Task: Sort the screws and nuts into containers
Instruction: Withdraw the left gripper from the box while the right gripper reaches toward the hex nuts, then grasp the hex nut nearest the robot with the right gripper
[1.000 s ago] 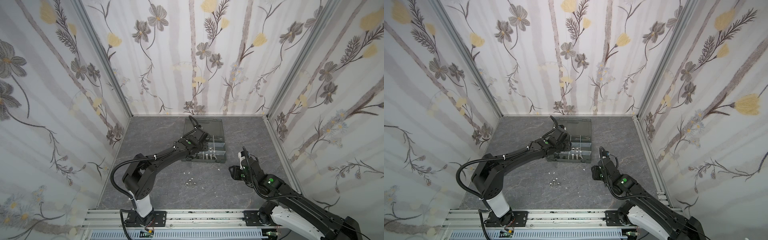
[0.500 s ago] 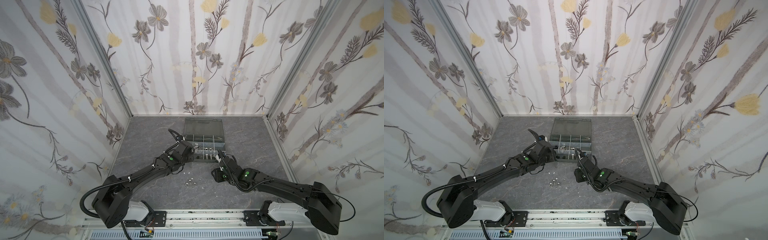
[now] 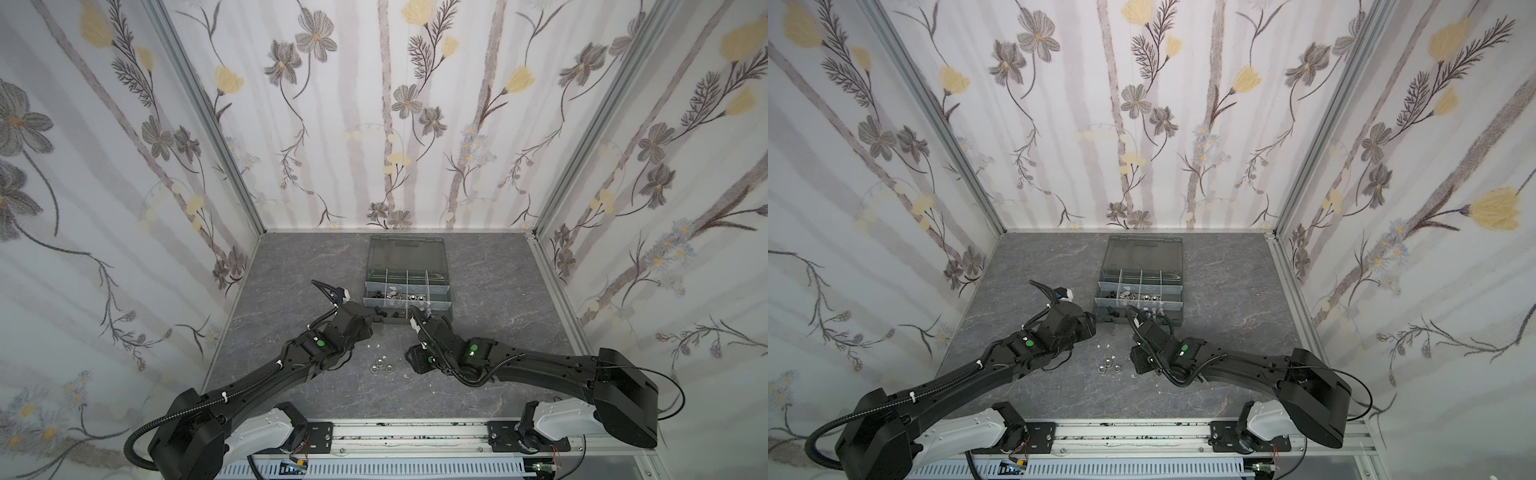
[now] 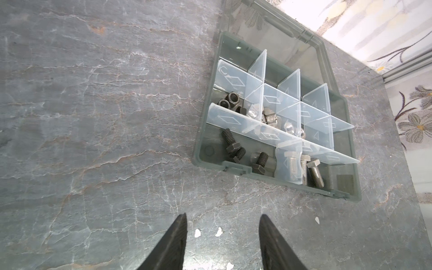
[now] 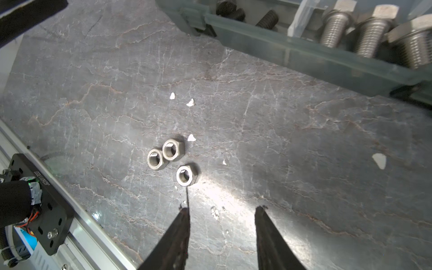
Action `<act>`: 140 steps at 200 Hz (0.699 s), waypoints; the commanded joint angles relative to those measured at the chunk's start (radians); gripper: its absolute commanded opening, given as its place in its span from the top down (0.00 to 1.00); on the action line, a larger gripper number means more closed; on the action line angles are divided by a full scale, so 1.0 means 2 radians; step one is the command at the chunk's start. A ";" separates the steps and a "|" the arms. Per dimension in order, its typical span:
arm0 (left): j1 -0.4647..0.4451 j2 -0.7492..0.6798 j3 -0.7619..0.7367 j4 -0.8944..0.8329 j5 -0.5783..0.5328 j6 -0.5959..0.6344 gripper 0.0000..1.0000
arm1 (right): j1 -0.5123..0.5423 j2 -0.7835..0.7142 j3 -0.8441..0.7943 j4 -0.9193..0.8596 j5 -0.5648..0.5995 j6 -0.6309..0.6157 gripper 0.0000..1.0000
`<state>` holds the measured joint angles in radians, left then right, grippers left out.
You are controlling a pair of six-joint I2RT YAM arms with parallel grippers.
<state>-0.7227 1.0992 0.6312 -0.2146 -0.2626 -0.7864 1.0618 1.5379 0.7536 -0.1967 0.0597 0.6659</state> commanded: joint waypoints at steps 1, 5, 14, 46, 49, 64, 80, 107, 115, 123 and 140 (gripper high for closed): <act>0.001 -0.010 -0.005 0.008 -0.016 -0.009 0.47 | 0.009 0.013 0.019 0.001 0.012 0.008 0.54; 0.002 -0.011 -0.005 0.008 -0.014 -0.009 0.47 | 0.012 0.016 0.021 0.000 0.012 0.008 0.54; 0.002 -0.015 -0.005 0.008 -0.011 -0.008 0.46 | 0.017 0.025 0.026 -0.001 0.012 0.007 0.54; 0.002 -0.024 -0.011 0.008 -0.010 -0.013 0.45 | 0.036 0.073 0.059 -0.010 0.014 0.002 0.54; 0.002 -0.025 -0.011 0.008 -0.010 -0.013 0.45 | 0.038 0.078 0.063 -0.012 0.014 0.002 0.54; 0.003 -0.027 -0.016 0.008 -0.011 -0.015 0.45 | 0.047 0.098 0.081 -0.021 0.019 -0.002 0.54; 0.004 -0.027 -0.019 0.008 -0.011 -0.016 0.45 | 0.056 0.119 0.100 -0.034 0.027 -0.003 0.54; 0.006 -0.027 -0.022 0.008 -0.008 -0.014 0.45 | 0.061 0.144 0.119 -0.044 0.031 0.000 0.54; 0.006 -0.027 -0.023 0.008 -0.009 -0.014 0.45 | 0.062 0.149 0.123 -0.048 0.033 0.001 0.54; 0.007 -0.027 -0.024 0.008 -0.008 -0.014 0.45 | 0.063 0.157 0.129 -0.052 0.035 0.003 0.54; 0.008 -0.027 -0.026 0.009 -0.009 -0.015 0.45 | 0.064 0.171 0.141 -0.065 0.042 0.004 0.54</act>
<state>-0.7105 1.0492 0.5858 -0.2134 -0.2649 -0.8097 1.1847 1.8488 1.0046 -0.2935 0.1070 0.6685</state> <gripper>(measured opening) 0.552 0.461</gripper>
